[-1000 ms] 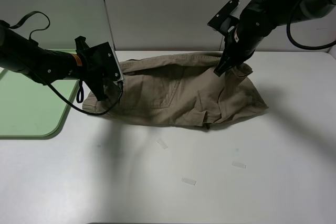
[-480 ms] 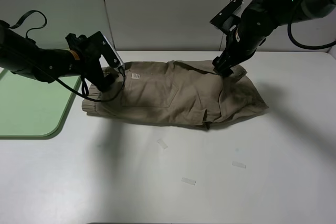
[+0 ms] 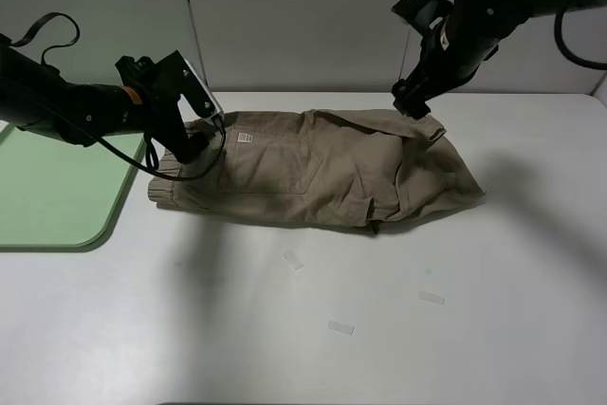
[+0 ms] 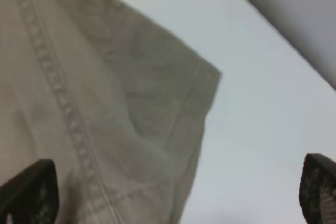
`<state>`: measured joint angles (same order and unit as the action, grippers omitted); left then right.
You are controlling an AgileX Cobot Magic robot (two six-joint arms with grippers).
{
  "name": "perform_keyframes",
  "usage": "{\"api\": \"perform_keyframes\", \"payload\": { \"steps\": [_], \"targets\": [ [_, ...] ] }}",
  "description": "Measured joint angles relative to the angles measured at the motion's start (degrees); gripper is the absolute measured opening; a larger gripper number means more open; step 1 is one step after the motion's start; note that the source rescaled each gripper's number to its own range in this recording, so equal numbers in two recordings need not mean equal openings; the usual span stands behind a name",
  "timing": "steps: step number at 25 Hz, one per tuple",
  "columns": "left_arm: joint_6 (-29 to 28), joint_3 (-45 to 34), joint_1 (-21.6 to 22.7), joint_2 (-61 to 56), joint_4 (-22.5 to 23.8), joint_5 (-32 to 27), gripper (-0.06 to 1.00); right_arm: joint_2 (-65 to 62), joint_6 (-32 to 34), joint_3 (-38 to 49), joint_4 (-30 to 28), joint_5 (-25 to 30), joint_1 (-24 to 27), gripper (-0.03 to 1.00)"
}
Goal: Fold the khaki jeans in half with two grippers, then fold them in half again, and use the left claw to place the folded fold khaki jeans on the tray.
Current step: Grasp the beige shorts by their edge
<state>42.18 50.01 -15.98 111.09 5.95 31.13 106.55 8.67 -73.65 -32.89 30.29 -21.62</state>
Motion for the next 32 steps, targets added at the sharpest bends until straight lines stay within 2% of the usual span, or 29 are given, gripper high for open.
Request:
{"api": "perform_keyframes", "payload": {
  "steps": [5,12,17,21,32],
  "targets": [
    [-3.4,-0.09,0.0,-4.69,0.0,-5.84,1.0,-5.46,0.02,0.0,6.72,6.66,0.0,1.0],
    [-15.72,-0.09,0.0,-13.39,0.0,-19.38,1.0,-14.85,-1.84,0.0,16.7,20.22,0.0,1.0],
    [-18.81,-0.09,0.0,-14.63,0.0,-23.42,1.0,-25.24,-4.84,0.0,23.16,27.41,0.0,1.0],
    [-19.5,-0.09,0.0,-14.63,0.0,-23.76,1.0,-36.55,-5.38,2.74,25.25,29.27,0.0,1.0],
    [-19.68,-0.09,0.0,-14.63,0.0,-24.12,1.0,-73.33,-4.14,23.53,26.47,28.68,0.0,1.0]
  ]
}}
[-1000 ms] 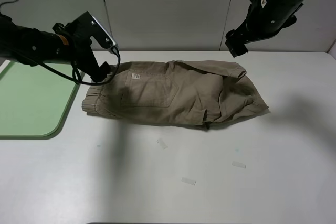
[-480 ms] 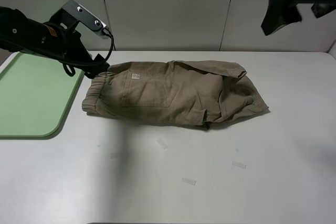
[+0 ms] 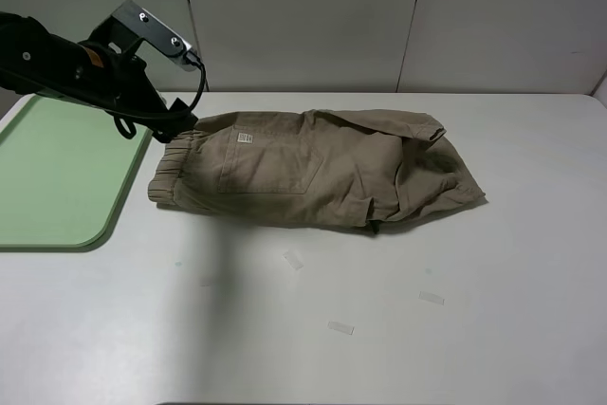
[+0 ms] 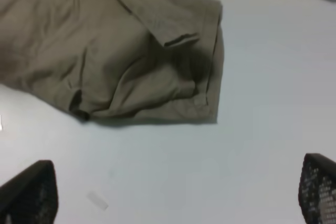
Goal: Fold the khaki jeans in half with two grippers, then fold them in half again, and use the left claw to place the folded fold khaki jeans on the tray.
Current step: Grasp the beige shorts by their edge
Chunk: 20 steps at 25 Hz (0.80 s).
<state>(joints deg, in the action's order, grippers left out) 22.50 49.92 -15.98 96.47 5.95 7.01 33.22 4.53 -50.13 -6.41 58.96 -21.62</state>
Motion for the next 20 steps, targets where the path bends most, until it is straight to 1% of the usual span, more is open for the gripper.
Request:
{"api": "perform_keyframes", "payload": {
  "steps": [4,8,11,14,20],
  "targets": [
    [0.0,0.0,0.0,0.0,0.0,-1.28,1.0,-11.73,1.21,4.59,-0.05,-0.06,0.0,1.0],
    [-0.12,0.0,0.0,0.0,0.0,-1.93,1.0,-18.75,2.88,8.33,-0.05,-0.06,0.0,1.0],
    [-0.13,0.0,0.0,0.0,0.0,-1.9,1.0,-21.55,4.55,11.93,-0.05,-0.06,0.0,1.0],
    [-0.13,0.0,0.0,0.0,0.0,-1.9,1.0,-23.36,4.8,15.48,0.27,-0.06,0.0,1.0],
    [-0.18,0.0,0.0,0.0,0.0,-1.9,1.0,-25.23,4.97,20.88,3.44,0.32,0.0,1.0]
  ]
}}
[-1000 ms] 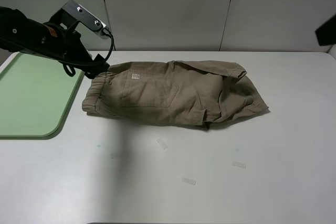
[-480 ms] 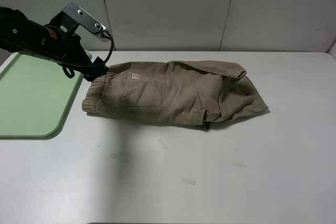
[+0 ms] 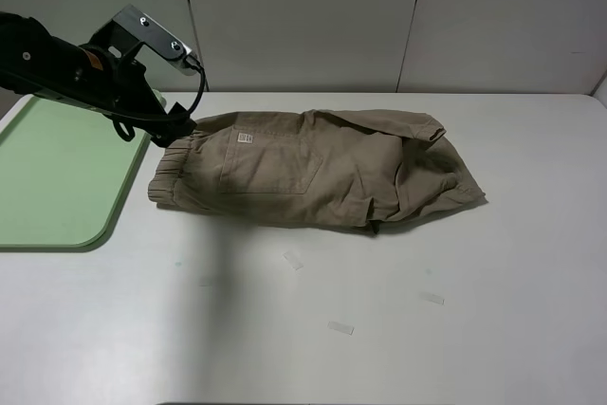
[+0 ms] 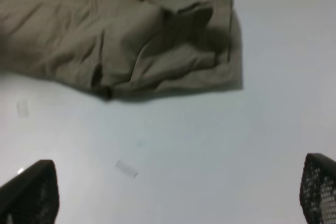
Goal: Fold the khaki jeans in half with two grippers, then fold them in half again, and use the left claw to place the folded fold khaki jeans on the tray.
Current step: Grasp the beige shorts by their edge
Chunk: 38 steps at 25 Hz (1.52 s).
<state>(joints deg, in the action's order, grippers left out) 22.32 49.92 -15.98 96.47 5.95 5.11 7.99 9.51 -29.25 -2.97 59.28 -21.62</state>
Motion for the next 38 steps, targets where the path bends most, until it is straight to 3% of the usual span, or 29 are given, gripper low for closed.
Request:
{"api": "perform_keyframes", "payload": {
  "steps": [16,23,29,38],
  "targets": [
    [0.0,0.0,0.0,0.0,0.0,-0.76,0.99,-0.6,-0.64,0.64,0.19,-0.36,0.23,1.0],
    [-0.25,0.0,0.0,0.0,0.0,-3.63,0.99,-7.49,-0.64,0.7,0.3,-0.36,9.62,1.0],
    [-4.05,0.0,0.0,0.0,0.0,-6.81,0.99,-8.28,-0.64,0.7,0.78,-0.36,17.55,1.0],
    [-13.45,0.06,0.0,0.0,0.0,-13.72,0.99,-8.35,-0.64,0.7,1.62,-0.36,19.9,1.0]
  ]
}}
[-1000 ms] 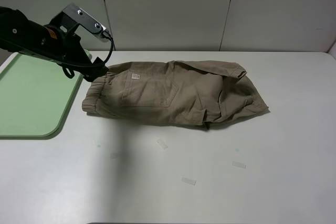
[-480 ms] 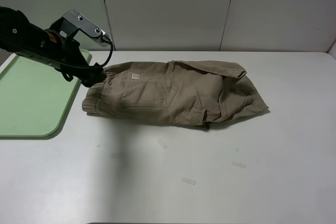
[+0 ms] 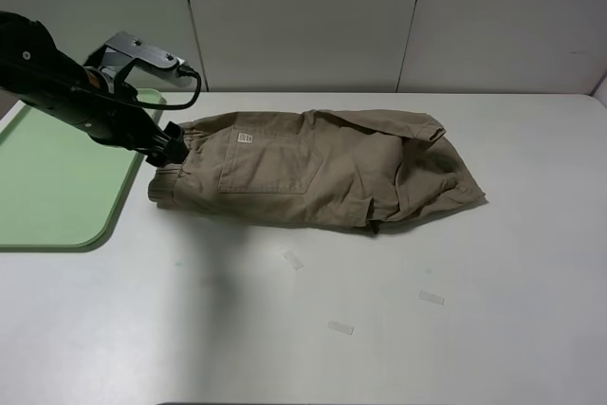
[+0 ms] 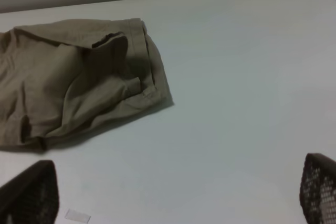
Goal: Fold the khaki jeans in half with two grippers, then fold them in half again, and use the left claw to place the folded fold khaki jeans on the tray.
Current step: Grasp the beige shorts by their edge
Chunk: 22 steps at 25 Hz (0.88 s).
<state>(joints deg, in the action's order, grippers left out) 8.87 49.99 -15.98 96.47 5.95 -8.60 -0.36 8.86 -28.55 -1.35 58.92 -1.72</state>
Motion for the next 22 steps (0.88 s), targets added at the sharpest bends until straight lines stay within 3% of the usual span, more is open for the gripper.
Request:
{"api": "perform_keyframes", "payload": {
  "steps": [10,15,22],
  "targets": [
    [-15.64,0.39,0.0,0.0,0.0,-9.24,0.97,0.0,0.0,0.0,0.2,0.0,0.11,1.0],
    [-19.73,3.74,0.14,0.0,0.0,-12.99,0.96,0.0,0.0,0.0,0.2,0.0,0.11,1.0],
    [-25.11,6.76,2.6,0.0,0.0,-13.75,1.0,0.0,0.0,0.0,0.2,0.0,0.11,1.0]
  ]
}}
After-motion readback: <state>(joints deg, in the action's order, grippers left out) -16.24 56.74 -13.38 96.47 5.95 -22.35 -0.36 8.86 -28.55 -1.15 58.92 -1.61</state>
